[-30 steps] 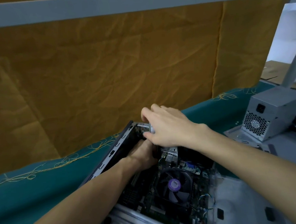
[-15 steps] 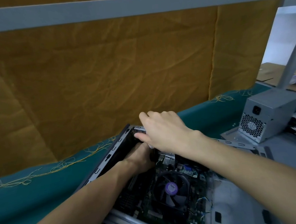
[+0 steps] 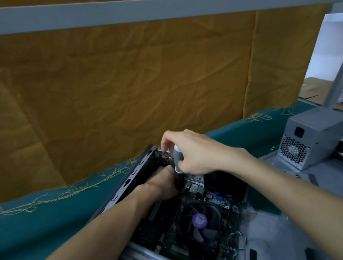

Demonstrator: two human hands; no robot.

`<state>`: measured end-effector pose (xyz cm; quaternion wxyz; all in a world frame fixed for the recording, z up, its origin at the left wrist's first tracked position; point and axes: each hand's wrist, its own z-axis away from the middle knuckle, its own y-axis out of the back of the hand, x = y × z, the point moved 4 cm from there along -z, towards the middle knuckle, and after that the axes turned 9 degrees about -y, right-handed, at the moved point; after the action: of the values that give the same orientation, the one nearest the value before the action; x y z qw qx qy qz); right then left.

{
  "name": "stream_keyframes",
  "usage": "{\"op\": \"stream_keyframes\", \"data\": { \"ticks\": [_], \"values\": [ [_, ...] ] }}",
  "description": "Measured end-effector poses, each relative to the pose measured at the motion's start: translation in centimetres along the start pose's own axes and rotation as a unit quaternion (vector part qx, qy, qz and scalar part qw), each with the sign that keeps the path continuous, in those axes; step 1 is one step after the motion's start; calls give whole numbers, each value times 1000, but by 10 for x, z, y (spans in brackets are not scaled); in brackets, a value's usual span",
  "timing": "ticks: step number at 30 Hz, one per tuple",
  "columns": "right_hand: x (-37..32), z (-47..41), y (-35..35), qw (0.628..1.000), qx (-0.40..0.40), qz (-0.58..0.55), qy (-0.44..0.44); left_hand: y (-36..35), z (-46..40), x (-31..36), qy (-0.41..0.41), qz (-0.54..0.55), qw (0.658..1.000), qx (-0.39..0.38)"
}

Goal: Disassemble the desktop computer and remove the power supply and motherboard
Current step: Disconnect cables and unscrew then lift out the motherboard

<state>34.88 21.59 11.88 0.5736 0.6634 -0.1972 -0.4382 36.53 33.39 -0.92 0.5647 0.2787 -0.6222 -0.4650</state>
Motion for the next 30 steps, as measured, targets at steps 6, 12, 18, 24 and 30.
{"op": "stream_keyframes", "data": {
  "ticks": [6,12,18,24,30],
  "values": [
    [-7,1,-5,971,133,196,-28,0,-4,0,28,-7,999,-20],
    [-6,2,-8,999,-2,-32,-10,0,-3,-1,45,15,999,3],
    [-13,7,-7,969,136,197,-63,1,1,3,40,16,999,9],
    [-10,9,-6,993,48,94,-54,2,3,4,34,10,999,22],
    [-8,6,-5,994,68,66,-49,2,2,5,30,20,999,12]
  ]
}}
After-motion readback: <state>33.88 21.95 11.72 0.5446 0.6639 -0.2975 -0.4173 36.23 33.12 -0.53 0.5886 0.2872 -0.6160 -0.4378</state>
